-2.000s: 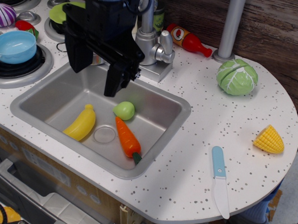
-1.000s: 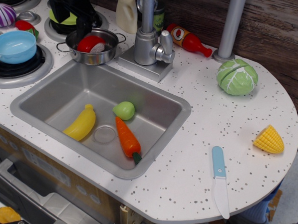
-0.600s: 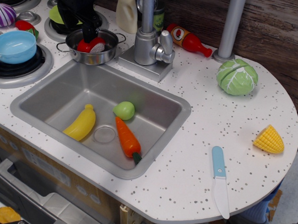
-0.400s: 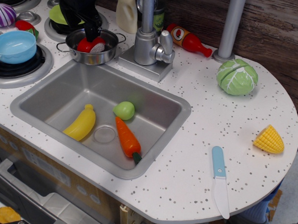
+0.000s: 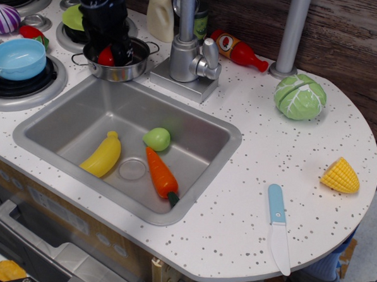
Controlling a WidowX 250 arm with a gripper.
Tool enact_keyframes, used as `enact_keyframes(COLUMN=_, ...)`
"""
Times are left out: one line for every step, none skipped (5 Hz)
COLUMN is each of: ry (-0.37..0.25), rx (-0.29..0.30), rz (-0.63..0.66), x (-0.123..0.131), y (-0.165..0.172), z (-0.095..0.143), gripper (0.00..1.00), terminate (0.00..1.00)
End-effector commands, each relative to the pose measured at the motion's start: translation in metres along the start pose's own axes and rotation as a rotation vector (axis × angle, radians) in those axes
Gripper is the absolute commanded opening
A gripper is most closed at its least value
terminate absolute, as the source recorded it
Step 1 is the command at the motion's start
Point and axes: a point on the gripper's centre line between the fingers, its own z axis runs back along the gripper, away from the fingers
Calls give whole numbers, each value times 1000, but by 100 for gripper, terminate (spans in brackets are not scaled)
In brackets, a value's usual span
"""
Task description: Take sushi out of pan
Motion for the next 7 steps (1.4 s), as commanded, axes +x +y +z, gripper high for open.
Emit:
enact_keyframes(ry=-43, rx=8, rz=-10, x=5, y=8, z=5, gripper=0, terminate=0)
enact_keyframes(ry=-16, rx=29, rz=-15, x=10, y=6, z=17, gripper=0, terminate=0)
enact_keyframes(ry=18, rx=94, rz=-25, x=17, y=6, z=43, gripper=0, terminate=0)
enact_keyframes(ry=49, rx=161, rz=-20, x=21, y=8, z=69, gripper=0, terminate=0)
enact_keyframes(ry=76, rx=198, rz=-6, x=14, y=11, z=87, gripper=0, terminate=0)
enact_keyframes(ry=95, rx=206, rz=46, x=-10, y=17, z=97, gripper=0, terminate=0)
enact_keyframes(ry=104, rx=220, rz=97, x=-36, y=20, z=108, gripper=0, terminate=0)
